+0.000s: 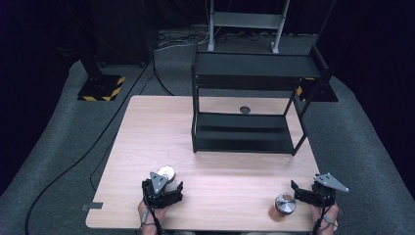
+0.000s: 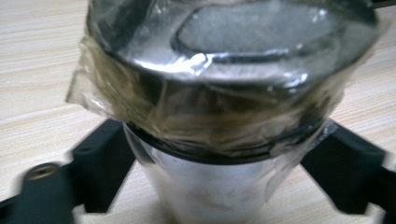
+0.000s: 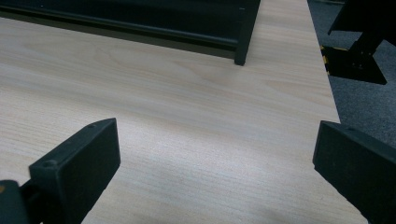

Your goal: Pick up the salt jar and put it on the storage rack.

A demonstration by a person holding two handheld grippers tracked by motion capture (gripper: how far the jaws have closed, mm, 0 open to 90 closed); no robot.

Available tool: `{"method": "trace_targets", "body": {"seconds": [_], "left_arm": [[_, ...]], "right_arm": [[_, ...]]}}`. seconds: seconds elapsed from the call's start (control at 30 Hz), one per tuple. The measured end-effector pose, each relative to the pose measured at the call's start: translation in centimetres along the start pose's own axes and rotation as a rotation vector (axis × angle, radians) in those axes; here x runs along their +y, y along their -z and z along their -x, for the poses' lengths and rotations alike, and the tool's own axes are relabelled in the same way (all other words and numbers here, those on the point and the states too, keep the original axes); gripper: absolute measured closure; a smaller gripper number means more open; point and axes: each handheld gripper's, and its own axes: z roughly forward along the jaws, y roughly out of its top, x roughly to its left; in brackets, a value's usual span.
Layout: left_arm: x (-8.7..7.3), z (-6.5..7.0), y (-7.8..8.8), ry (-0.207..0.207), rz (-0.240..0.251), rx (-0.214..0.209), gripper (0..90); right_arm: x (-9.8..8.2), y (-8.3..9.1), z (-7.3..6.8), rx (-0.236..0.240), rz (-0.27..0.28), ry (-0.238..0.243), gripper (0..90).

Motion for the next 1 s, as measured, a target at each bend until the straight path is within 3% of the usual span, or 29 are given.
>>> {"method": "trace_targets", "body": {"seconds": [0.13, 0.33, 0.73, 1.0], "left_arm": [[-0.7, 0.0, 0.1, 0.012, 0.028, 0.011, 30.0], [-1.7, -0.2, 0.1, 0.006, 0.065, 0.002, 30.7], [-1.2, -0.6, 0.1, -0.005, 0.047, -0.023, 31.0], [-0.2, -0.6, 0.6, -0.034, 0.035, -0.058, 31.0]], "right_arm": [[0.0, 0.0, 0.0, -0.001, 0.001, 0.003, 0.0], [0.0, 0.0, 0.0, 0.000, 0.001, 0.005, 0.0], [-0.1, 0.0, 0.0, 0.003, 0.006, 0.007, 0.0], [-0.2, 0.1, 0.0, 0.003, 0.014, 0.005, 0.0]]}}
